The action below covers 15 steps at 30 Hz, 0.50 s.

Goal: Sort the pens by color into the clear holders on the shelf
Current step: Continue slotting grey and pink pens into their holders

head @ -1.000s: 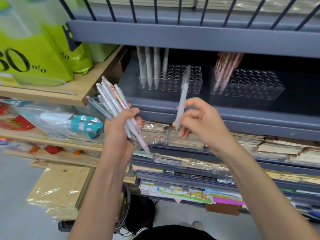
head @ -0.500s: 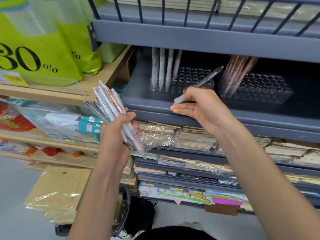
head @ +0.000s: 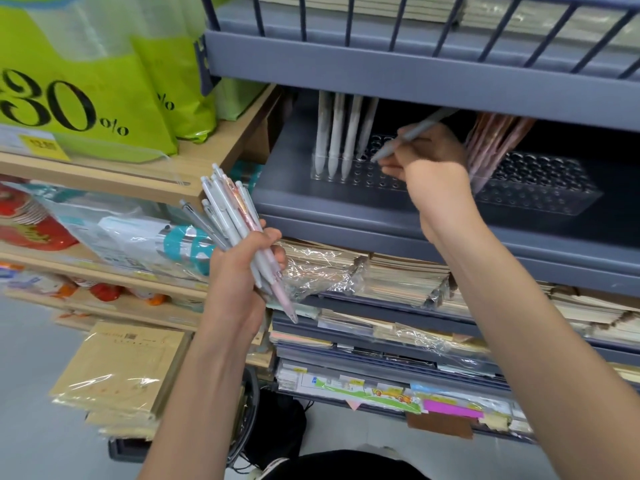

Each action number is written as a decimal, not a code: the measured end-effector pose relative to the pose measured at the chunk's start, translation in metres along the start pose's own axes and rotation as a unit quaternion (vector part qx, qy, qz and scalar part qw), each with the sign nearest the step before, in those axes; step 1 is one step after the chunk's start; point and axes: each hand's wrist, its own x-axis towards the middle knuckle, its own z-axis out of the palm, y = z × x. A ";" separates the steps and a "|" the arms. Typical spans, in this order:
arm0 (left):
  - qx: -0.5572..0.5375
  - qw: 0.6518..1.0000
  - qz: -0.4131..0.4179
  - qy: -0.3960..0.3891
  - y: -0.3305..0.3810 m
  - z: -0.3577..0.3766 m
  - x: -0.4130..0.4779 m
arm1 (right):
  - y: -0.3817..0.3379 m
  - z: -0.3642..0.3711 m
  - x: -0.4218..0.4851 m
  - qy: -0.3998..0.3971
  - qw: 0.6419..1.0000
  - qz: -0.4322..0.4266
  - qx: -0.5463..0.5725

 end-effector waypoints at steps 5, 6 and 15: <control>0.000 1.000 -0.009 0.008 -0.001 -0.002 -0.003 | 0.001 0.004 0.020 0.023 0.982 -0.044 -0.183; 0.001 1.000 -0.011 0.008 -0.001 -0.002 -0.003 | -0.001 0.005 0.020 0.025 0.975 -0.064 -0.213; 0.012 1.000 -0.017 0.004 -0.007 -0.004 -0.007 | -0.012 0.019 0.031 -0.022 0.906 -0.087 -0.413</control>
